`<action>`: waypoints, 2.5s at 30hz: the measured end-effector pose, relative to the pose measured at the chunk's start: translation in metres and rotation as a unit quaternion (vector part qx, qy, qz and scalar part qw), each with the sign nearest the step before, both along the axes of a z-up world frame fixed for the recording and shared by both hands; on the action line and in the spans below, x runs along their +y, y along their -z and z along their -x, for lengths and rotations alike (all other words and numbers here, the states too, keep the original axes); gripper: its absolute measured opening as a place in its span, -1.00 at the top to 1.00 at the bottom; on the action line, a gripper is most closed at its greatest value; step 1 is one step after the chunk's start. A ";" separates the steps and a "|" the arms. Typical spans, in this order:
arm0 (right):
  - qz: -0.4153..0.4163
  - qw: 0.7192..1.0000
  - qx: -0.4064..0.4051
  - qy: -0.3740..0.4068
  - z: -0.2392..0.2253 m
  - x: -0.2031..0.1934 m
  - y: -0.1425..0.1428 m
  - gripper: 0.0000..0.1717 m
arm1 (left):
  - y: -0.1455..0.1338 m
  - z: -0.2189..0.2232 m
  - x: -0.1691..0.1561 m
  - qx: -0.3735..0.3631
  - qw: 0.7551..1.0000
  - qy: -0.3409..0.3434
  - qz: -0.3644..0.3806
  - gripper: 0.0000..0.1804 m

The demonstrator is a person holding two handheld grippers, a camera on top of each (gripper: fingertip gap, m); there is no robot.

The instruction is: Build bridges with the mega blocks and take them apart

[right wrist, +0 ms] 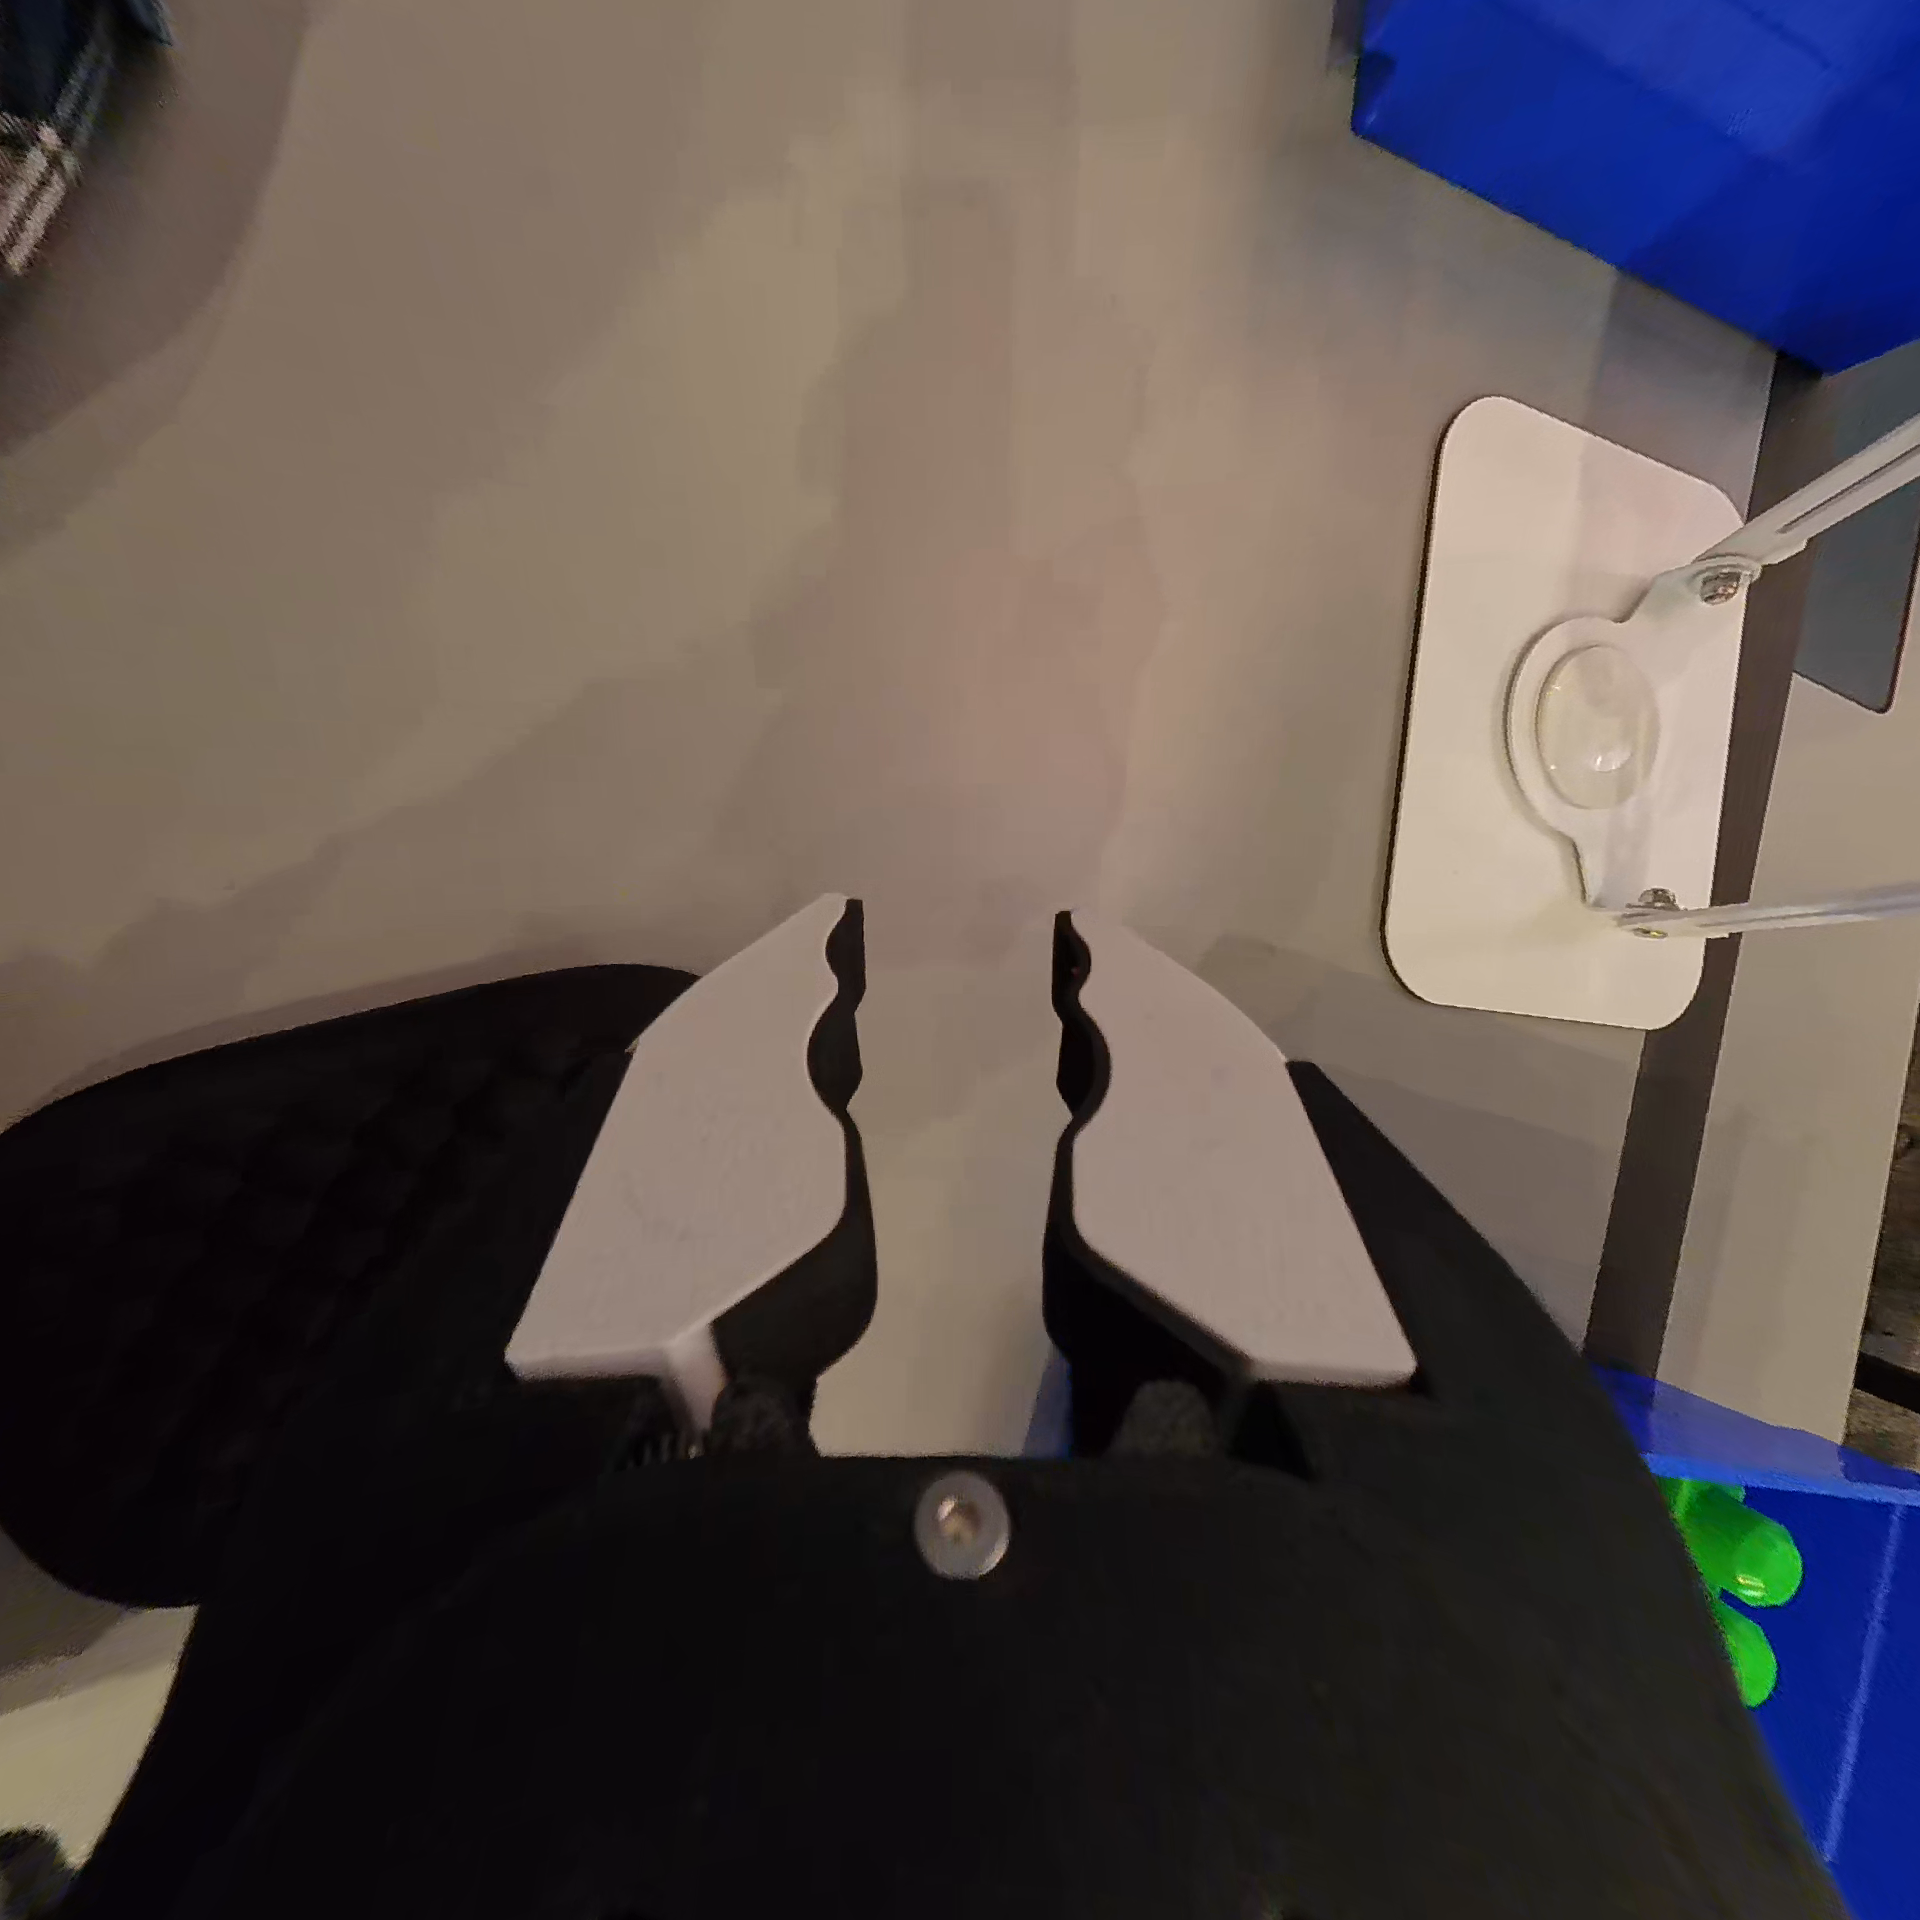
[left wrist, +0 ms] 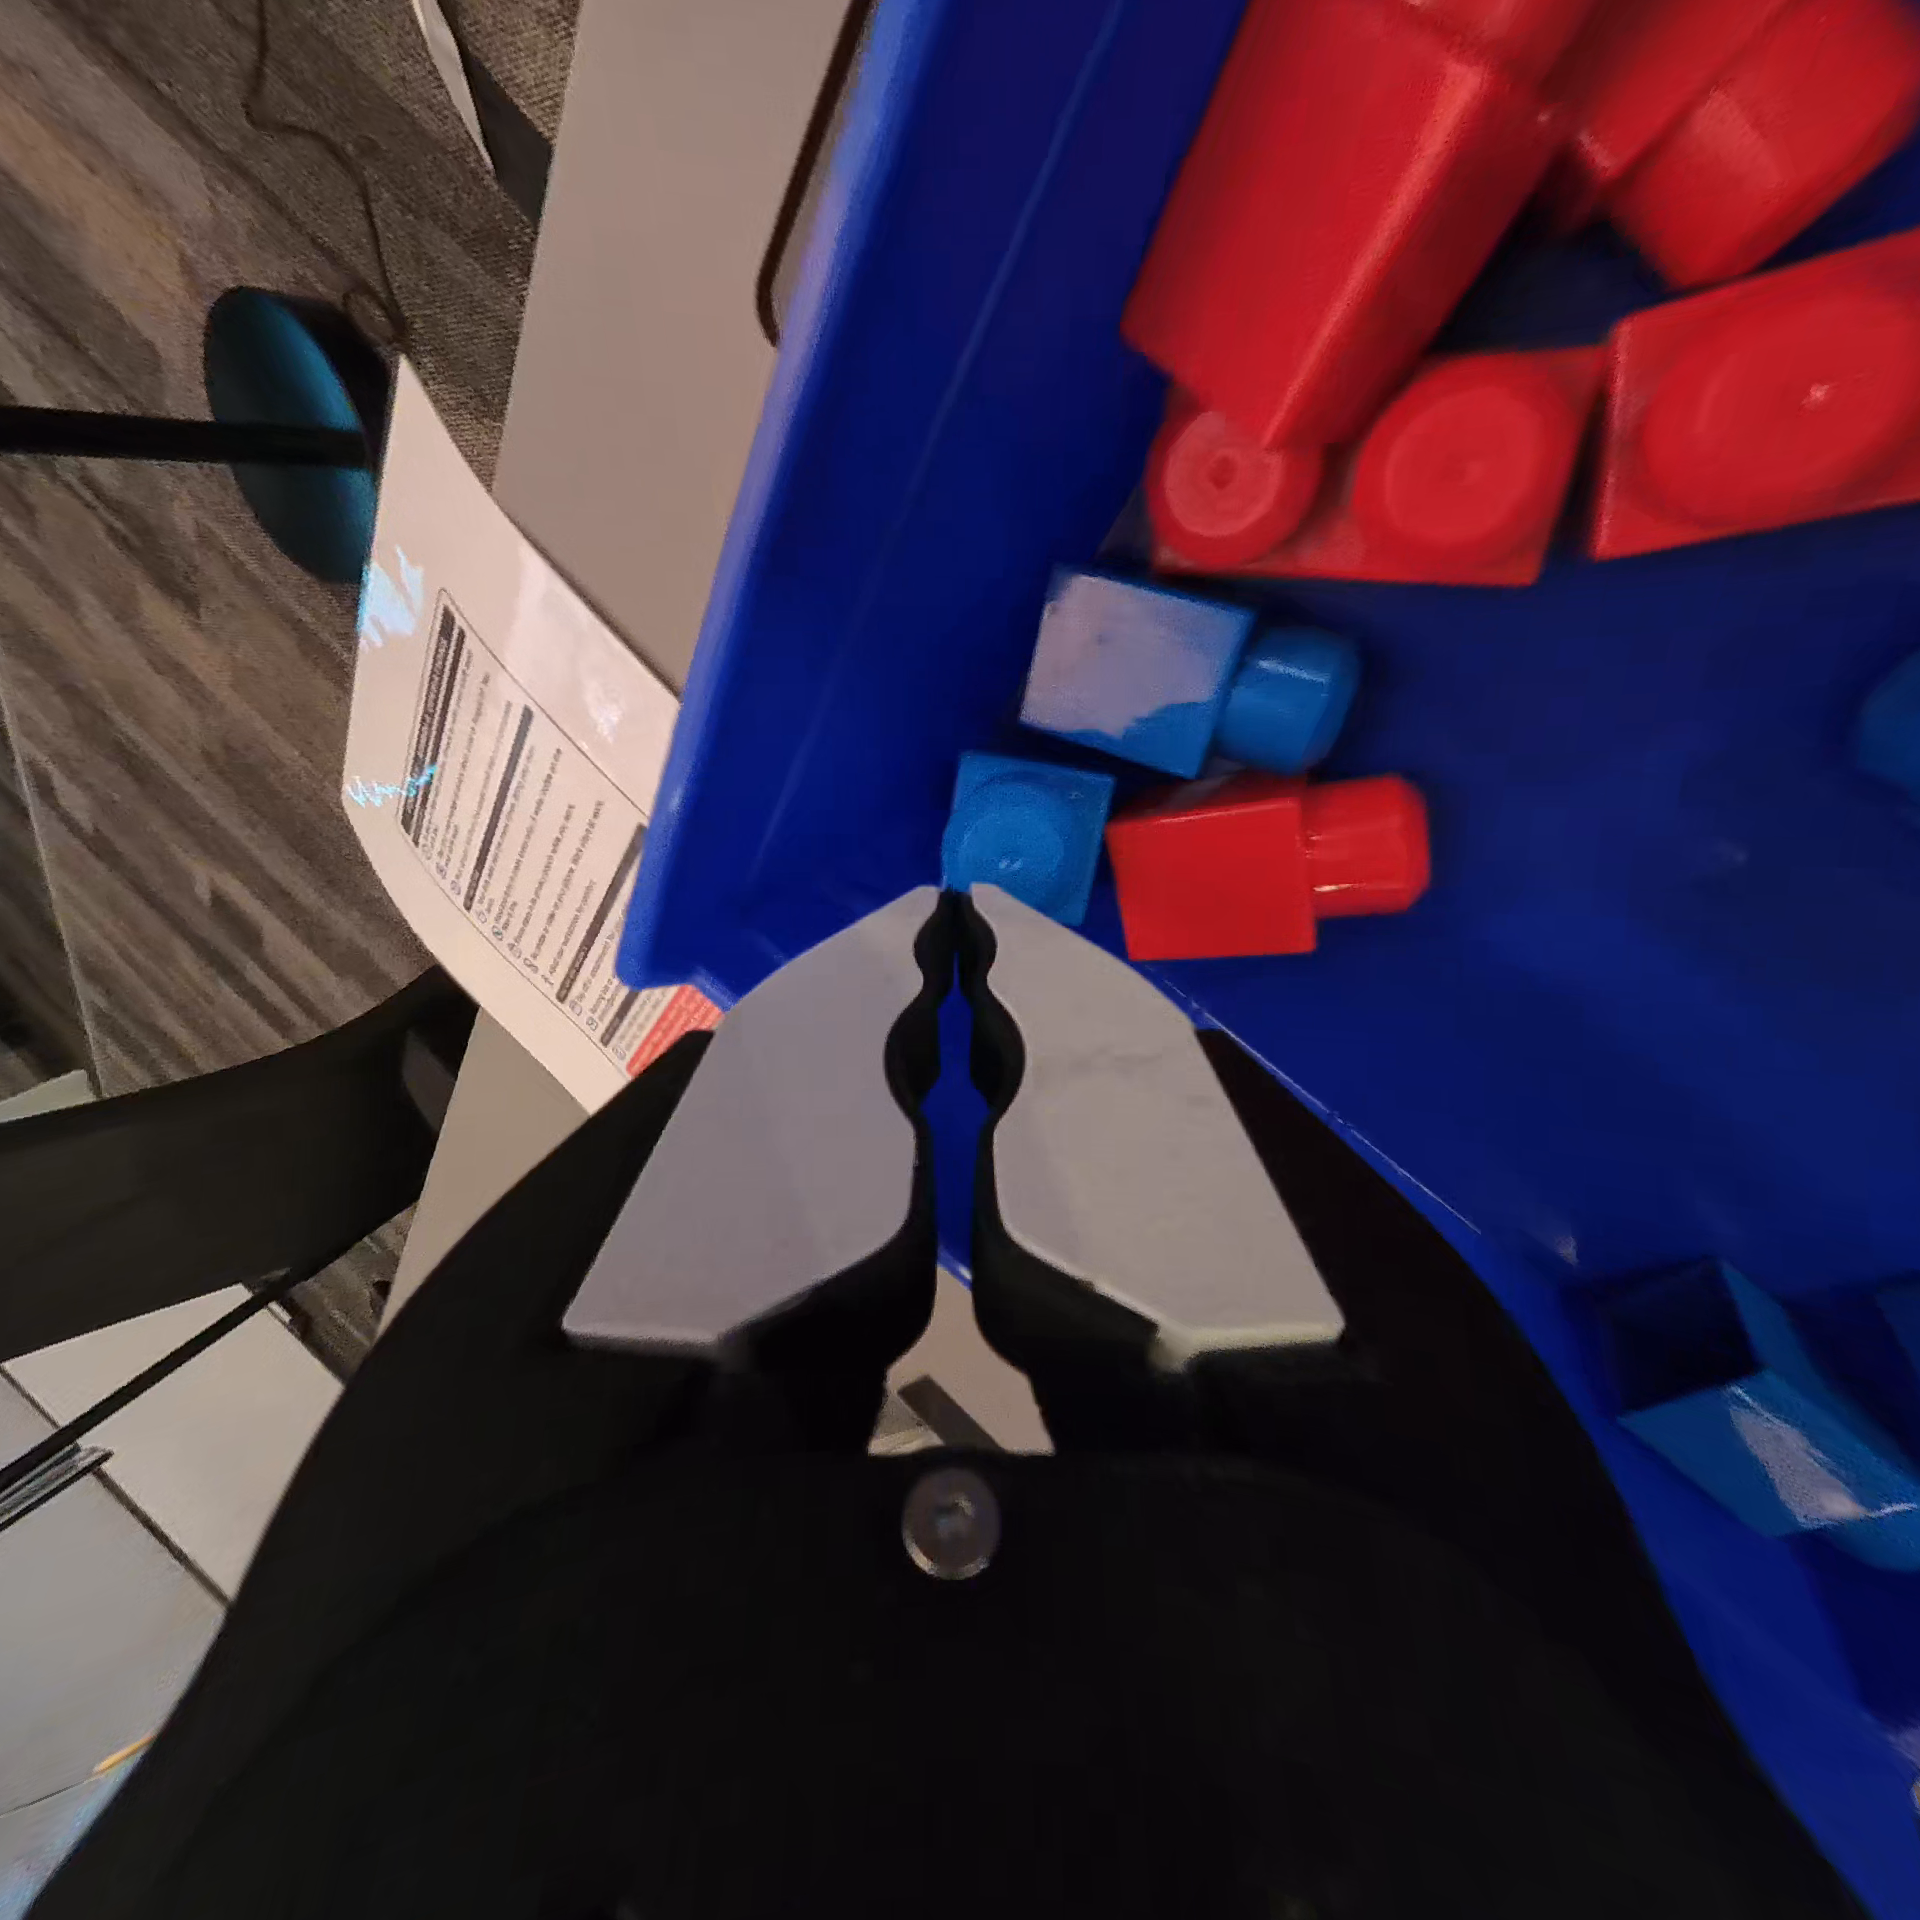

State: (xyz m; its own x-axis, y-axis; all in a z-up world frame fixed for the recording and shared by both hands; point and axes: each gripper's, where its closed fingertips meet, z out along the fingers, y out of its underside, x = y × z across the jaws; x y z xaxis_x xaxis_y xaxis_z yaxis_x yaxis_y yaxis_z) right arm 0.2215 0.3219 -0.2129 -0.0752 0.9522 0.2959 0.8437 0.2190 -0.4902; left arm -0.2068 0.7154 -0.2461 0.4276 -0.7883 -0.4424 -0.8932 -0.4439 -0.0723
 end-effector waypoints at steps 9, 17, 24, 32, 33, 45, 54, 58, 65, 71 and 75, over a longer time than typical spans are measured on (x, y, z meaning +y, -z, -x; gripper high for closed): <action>0.003 1.000 -0.008 -0.006 0.004 -0.004 0.004 0.59 | 0.016 0.010 0.001 0.066 0.998 0.018 0.013 0.48; 0.009 1.000 -0.001 -0.001 0.003 0.000 0.011 0.59 | 0.028 -0.005 -0.003 0.131 0.982 0.126 0.059 0.61; 0.008 1.000 -0.004 0.002 0.002 0.003 0.018 0.60 | 0.046 0.005 -0.004 0.163 0.973 0.148 0.069 0.57; 0.012 1.000 0.009 0.013 -0.001 0.007 0.018 0.60 | 0.026 0.007 -0.002 0.192 0.971 0.142 0.021 0.59; 0.012 1.000 0.013 0.013 0.000 0.007 0.017 0.60 | 0.022 0.006 -0.006 0.177 0.975 0.130 0.023 0.58; 0.017 0.999 0.033 -0.002 0.010 0.002 0.019 0.60 | -0.055 -0.022 -0.119 0.068 0.988 0.141 0.007 0.59; 0.019 0.999 0.044 -0.010 0.015 -0.005 0.019 0.60 | -0.057 -0.163 -0.279 0.057 0.945 0.312 0.075 0.60; 0.021 0.999 0.048 -0.012 0.014 -0.008 0.020 0.60 | -0.010 -0.214 -0.330 0.098 0.916 0.376 0.103 0.60; 0.027 0.998 0.046 -0.012 0.010 -0.008 0.025 0.61 | 0.044 -0.224 -0.348 0.111 0.904 0.388 0.142 0.59; 0.031 0.999 0.042 -0.006 0.009 -0.005 0.028 0.61 | 0.037 -0.228 -0.350 0.060 0.913 0.379 0.137 0.44; 0.033 0.998 0.046 0.002 0.005 -0.002 0.028 0.62 | -0.026 -0.200 -0.314 0.033 0.933 0.353 0.068 0.38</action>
State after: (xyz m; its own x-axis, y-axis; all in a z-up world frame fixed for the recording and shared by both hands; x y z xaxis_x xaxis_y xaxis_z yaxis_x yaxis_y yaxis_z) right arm 0.2169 0.3199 -0.2408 -0.0471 0.9704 0.2371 0.7950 0.1801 -0.5793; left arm -0.0072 0.4015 -0.2205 -0.2437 -0.9137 -0.3253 -0.9669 0.2550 0.0081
